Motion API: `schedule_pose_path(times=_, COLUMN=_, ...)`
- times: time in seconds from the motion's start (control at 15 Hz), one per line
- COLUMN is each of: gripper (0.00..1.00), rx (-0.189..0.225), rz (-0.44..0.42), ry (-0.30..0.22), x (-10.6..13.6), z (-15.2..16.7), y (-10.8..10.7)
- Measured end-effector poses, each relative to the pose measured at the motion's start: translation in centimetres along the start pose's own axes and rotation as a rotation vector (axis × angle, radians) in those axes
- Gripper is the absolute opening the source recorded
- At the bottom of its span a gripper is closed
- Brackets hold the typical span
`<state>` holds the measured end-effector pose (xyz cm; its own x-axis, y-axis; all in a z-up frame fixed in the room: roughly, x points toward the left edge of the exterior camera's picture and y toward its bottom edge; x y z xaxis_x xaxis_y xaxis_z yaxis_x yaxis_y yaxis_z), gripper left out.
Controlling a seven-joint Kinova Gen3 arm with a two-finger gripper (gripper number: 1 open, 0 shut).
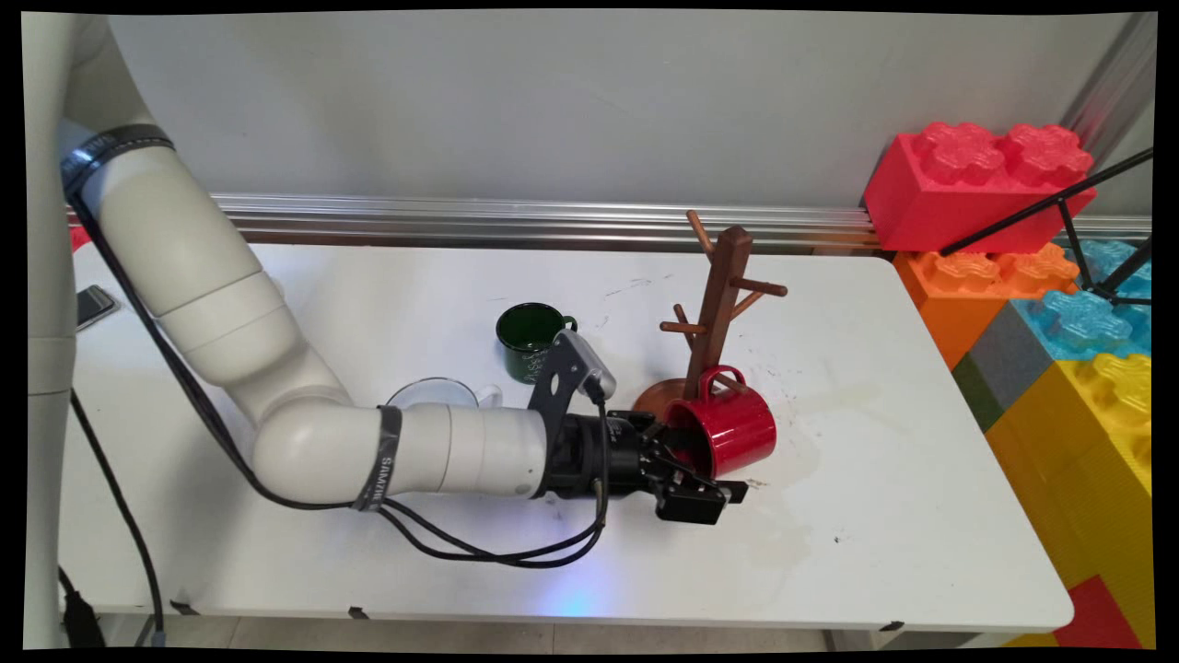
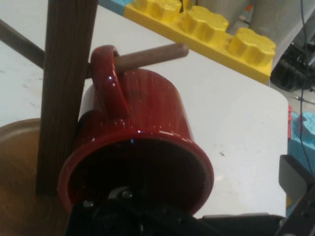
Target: Pick up the red mug from the rack
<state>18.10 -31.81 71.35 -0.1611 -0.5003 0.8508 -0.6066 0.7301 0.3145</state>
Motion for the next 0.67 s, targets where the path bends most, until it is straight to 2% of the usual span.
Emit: schedule_pose_path(times=0.67, gripper=1.0, rx=0.013, rz=-0.058, ry=-0.005, x=0.3, z=1.7, y=-0.7)
